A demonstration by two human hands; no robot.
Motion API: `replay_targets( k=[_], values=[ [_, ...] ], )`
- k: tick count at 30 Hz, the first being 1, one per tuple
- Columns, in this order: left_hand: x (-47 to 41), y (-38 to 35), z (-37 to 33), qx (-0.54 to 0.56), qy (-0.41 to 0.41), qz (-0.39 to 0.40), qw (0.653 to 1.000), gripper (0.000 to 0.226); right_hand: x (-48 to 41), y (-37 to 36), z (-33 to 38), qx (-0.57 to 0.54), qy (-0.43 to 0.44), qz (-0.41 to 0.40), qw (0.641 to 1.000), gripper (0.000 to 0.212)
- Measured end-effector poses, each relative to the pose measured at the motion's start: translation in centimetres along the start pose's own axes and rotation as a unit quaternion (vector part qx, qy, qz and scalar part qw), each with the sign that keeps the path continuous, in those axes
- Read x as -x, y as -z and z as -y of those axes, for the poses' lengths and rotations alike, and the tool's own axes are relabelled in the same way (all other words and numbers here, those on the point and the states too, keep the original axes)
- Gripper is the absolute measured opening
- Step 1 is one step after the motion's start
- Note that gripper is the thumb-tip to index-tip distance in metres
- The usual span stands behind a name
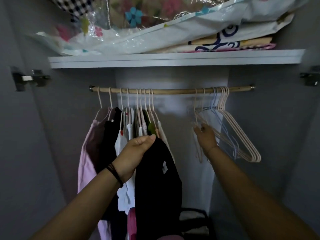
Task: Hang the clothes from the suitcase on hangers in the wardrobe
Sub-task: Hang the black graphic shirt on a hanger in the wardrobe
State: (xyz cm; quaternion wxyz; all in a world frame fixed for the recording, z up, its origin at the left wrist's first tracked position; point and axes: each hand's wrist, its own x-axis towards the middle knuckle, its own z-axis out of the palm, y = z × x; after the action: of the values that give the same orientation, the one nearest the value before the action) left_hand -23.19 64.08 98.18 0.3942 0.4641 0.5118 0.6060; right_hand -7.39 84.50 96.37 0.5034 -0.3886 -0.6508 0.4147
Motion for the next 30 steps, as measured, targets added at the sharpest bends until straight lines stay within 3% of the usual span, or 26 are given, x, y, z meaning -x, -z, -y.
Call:
replay_targets(
  k=[8, 16, 24, 30],
  values=[
    [-3.5, 0.4, 1.2, 0.032, 0.013, 0.049, 0.998, 0.048, -3.0, -1.6, -0.7, -0.126, -0.084, -0.003, 0.988, 0.020],
    [-4.9, 0.7, 1.9, 0.018, 0.005, 0.056, 0.998, 0.038, -3.3, -1.0, 0.6, -0.136, 0.004, 0.003, 0.991, 0.016],
    [-3.0, -0.4, 3.1, -0.013, 0.014, 0.057, 0.998, 0.043, 6.7, 2.2, -3.9, -0.210, 0.011, -0.012, 0.977, 0.020],
    [0.3, -2.3, 4.5, -0.039, 0.035, 0.051, 0.997, 0.035, 11.8, 4.6, -5.2, -0.184, -0.071, -0.044, 0.979, 0.030]
  ],
)
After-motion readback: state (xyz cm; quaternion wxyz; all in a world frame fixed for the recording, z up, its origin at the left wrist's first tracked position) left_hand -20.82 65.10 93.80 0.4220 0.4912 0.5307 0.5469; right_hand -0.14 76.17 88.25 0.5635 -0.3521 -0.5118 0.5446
